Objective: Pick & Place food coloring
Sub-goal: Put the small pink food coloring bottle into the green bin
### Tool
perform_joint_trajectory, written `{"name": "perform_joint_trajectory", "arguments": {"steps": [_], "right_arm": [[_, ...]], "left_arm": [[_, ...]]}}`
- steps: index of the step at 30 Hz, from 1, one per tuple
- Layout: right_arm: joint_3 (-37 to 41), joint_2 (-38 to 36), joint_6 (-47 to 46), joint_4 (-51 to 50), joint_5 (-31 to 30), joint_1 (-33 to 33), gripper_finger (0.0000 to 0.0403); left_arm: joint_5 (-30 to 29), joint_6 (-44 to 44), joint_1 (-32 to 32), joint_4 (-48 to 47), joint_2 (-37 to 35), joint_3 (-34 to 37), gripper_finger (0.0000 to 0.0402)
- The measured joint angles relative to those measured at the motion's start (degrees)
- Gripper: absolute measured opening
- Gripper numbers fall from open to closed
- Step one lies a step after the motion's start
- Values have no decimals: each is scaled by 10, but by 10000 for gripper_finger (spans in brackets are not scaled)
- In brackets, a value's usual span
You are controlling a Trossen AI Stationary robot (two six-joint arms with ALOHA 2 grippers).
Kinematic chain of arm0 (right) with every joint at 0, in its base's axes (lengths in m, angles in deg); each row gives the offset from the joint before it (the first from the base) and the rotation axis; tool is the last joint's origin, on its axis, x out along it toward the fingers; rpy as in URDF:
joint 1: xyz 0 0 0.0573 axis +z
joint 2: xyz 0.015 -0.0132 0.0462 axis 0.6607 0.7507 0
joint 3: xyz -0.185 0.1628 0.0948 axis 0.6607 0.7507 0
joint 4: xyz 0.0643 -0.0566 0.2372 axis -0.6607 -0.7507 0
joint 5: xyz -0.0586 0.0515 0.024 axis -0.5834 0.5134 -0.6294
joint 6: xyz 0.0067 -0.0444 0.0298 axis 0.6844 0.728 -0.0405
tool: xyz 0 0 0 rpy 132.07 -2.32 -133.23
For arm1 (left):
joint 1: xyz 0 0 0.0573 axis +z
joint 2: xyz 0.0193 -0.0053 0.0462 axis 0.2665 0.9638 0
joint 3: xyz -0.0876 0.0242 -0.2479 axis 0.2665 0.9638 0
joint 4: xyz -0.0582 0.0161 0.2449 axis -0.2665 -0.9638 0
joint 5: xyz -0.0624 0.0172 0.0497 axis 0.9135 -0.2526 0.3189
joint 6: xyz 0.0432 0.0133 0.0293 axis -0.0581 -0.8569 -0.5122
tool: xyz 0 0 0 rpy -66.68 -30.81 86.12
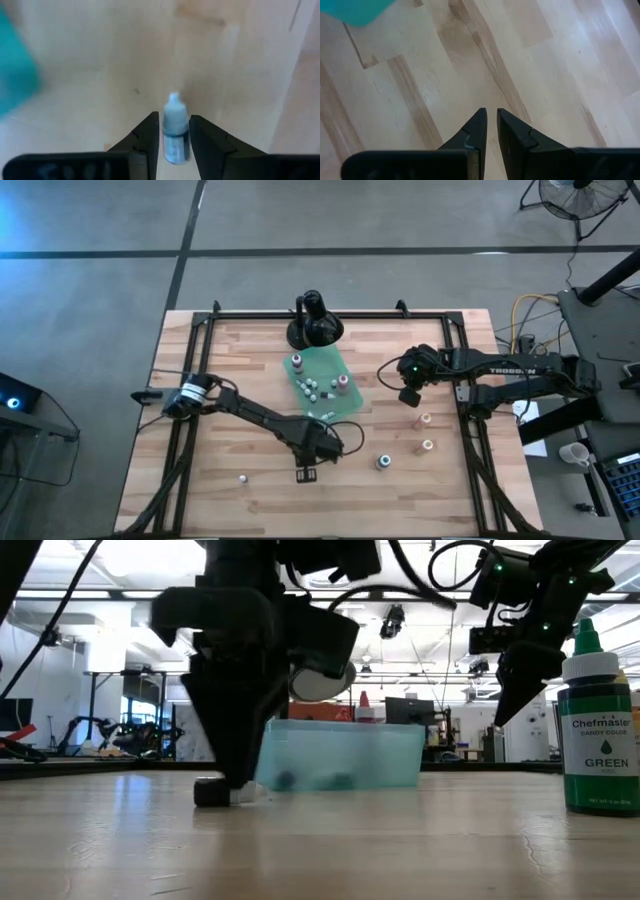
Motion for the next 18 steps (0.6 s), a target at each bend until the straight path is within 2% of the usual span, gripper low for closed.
{"name": "perform_joint_trajectory", "arguments": {"steps": [5, 11, 14, 18], "right_arm": [[1, 0, 0, 0, 0, 0, 38], [3, 0, 0, 4, 0, 0, 38], [5, 0, 0, 9, 0, 0, 38], [7, 0, -2, 10, 0, 0, 38]], "left_arm": [[-47, -3, -1, 17, -16, 0, 82], [-55, 13, -5, 15, -24, 0, 83], [-54, 81, -8, 7, -25, 0, 83], [-52, 237, -7, 7, -28, 1, 83]]}}
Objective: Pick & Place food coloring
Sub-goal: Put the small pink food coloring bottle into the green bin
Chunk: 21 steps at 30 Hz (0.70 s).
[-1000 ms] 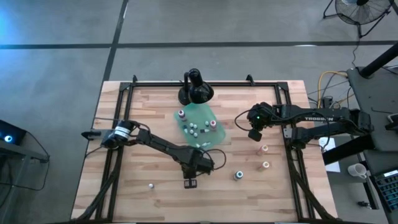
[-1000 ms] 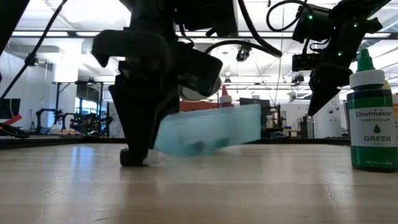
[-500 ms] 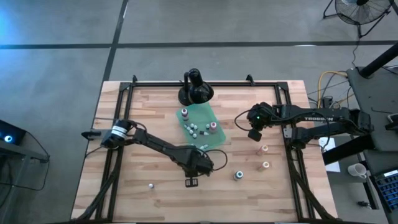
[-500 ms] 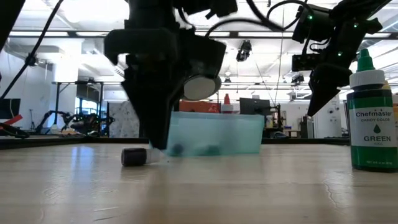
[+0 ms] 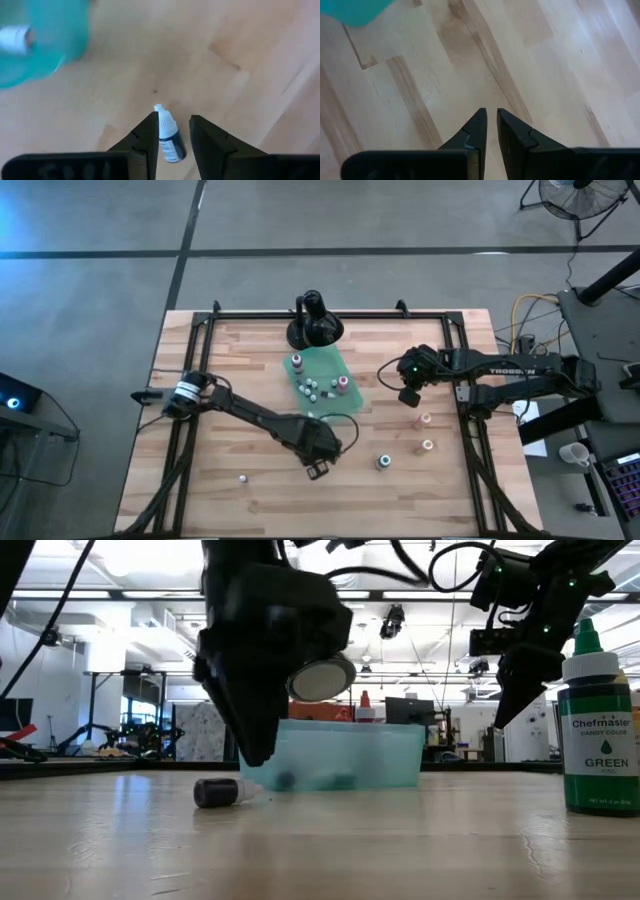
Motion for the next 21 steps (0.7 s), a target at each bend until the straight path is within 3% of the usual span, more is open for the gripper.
{"name": "perform_joint_trajectory", "arguments": {"steps": [5, 10, 21], "right_arm": [[2, 0, -16, 1, 0, 0, 38], [4, 0, -18, 3, 0, 0, 38], [5, 0, -18, 5, 0, 0, 38]], "left_arm": [[-11, 106, -6, -7, -10, 1, 83], [60, 187, 0, 4, -10, 37, 83], [52, 205, 9, 30, -15, 55, 83]]}}
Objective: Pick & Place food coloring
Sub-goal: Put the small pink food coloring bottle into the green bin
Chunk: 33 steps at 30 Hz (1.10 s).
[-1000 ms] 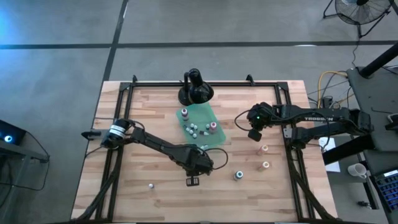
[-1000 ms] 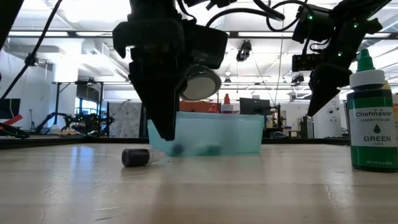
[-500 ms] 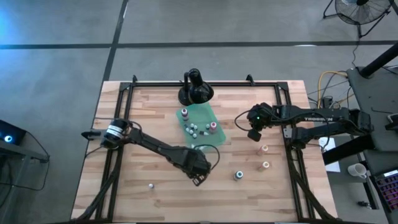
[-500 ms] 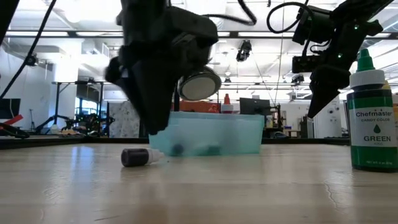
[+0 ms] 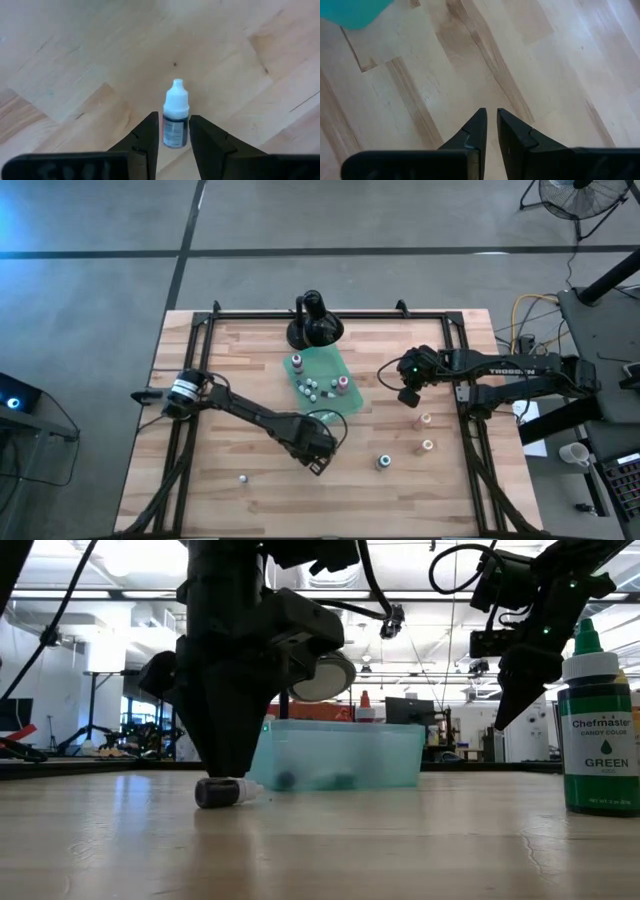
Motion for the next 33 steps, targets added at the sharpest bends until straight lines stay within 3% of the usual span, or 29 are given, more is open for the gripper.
{"name": "perform_joint_trajectory", "arguments": {"steps": [11, 25, 33], "right_arm": [[0, 0, 0, 0, 0, 0, 38], [0, 0, 0, 0, 0, 0, 38], [3, 0, 4, 7, -1, 0, 38]], "left_arm": [[-19, -5, 16, 37, 0, 7, 83], [32, -32, 14, 68, 0, 41, 83], [57, -93, 14, 48, 0, 41, 83]]}}
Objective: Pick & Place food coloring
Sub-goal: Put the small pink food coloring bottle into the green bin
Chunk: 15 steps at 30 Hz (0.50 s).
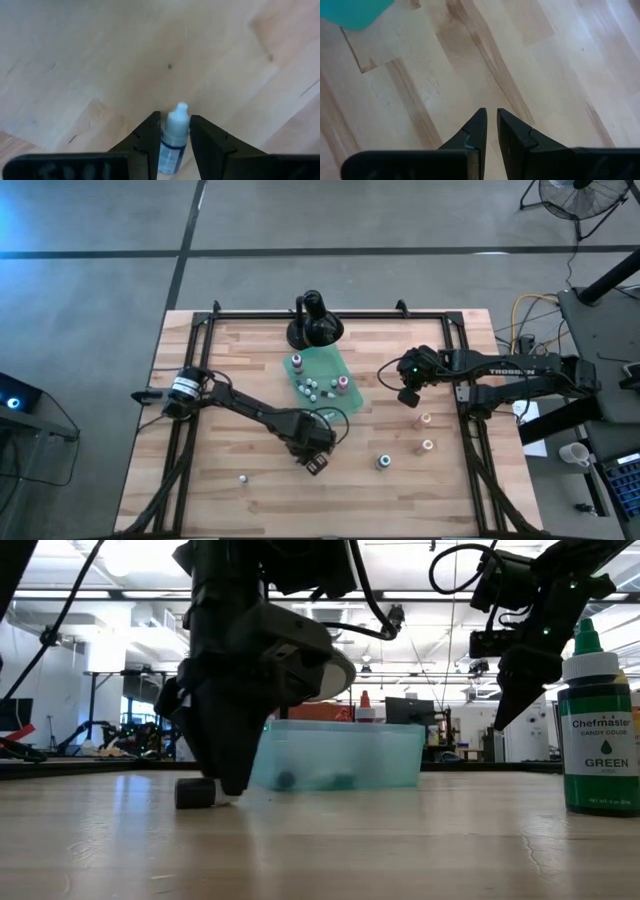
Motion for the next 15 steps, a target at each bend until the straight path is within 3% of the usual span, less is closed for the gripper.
{"name": "perform_joint_trajectory", "arguments": {"steps": [15], "right_arm": [[4, 0, 0, 6, 0, 0, 38]], "left_arm": [[23, -24, 6, -3, 0, 4, 83]]}}
